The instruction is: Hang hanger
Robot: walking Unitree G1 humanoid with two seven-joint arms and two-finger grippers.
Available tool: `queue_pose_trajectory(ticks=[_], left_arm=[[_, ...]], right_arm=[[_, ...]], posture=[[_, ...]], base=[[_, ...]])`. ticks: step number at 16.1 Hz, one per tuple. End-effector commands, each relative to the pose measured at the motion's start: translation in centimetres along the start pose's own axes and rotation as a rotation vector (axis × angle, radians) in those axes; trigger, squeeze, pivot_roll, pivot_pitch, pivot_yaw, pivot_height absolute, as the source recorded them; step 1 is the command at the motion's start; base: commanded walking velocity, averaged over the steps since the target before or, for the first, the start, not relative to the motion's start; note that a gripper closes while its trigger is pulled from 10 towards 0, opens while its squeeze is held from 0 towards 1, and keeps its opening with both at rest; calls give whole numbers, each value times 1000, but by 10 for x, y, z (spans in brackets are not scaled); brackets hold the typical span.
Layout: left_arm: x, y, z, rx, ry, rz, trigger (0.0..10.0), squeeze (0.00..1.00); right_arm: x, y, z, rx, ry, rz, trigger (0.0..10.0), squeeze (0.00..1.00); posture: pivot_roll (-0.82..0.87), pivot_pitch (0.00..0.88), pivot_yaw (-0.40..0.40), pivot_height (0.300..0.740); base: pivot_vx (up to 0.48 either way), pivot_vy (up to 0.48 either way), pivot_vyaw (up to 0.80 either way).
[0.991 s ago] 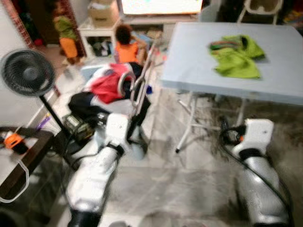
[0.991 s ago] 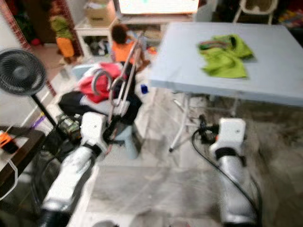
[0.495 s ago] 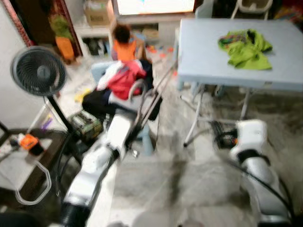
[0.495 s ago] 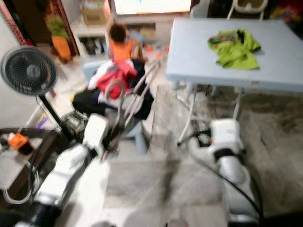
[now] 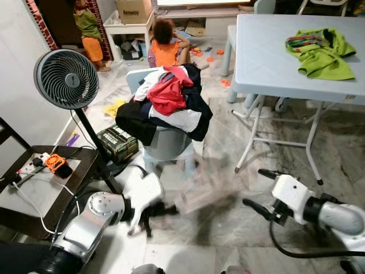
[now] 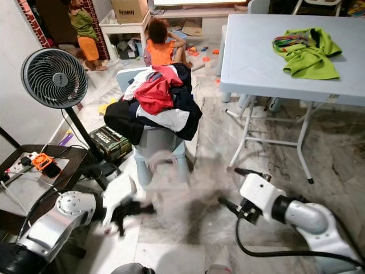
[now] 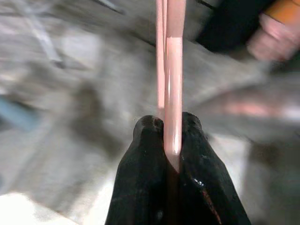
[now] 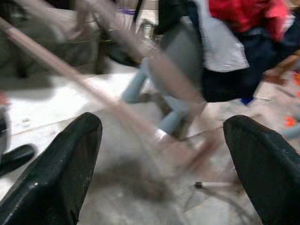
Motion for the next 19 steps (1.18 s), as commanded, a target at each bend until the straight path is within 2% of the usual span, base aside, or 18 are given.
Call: queue_pose_trajectory(ticks=[1,3,5,6,7,9,19], left_arm=[[-6,-1,-10,-77,27,45,10000,0],[-8,-1,-17,-139,32,67,10000,0],[-6,2,-19,-157,42,69,10000,0],[-4,3,-15,-138,60,65,10000,0],[-5,3,-16,-149,63,73,10000,0],[-8,2,-17,-157,87,87,10000,0],[-11,10,-25,-194,131,98,10000,0]], right_arm=[[10,0,5,76,-12,-20,10000,0],[8,-1,16,160,43,-14,10000,0],[0,-4,37,281,97,18,10000,0],[-4,-7,49,356,138,39,2784,0],[-6,-11,54,397,157,61,0,0],[-14,-17,61,463,160,116,0,0],[-7,2,71,513,146,122,0,0]], posture=[[-102,0,74,740],[-103,0,80,740],[-99,0,80,740],[-97,0,82,740],[-97,0,83,740],[-96,0,84,740],[-98,0,84,740]], base=[[0,0,0],[0,0,0],[0,0,0],[0,0,0],[0,0,0],[0,0,0],[0,0,0]])
Point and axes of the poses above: a point about 5 cm out from each wrist's last joint towards the gripper, its own y axis pointing out of the wrist towards the gripper, its own x axis along the axis of the wrist's last joint, z = x × y, the point moved 5 cm from there along y, pointing out of the wrist towards the gripper, and after that the axes turned 4 degrees about y, right-handed, at the moved point
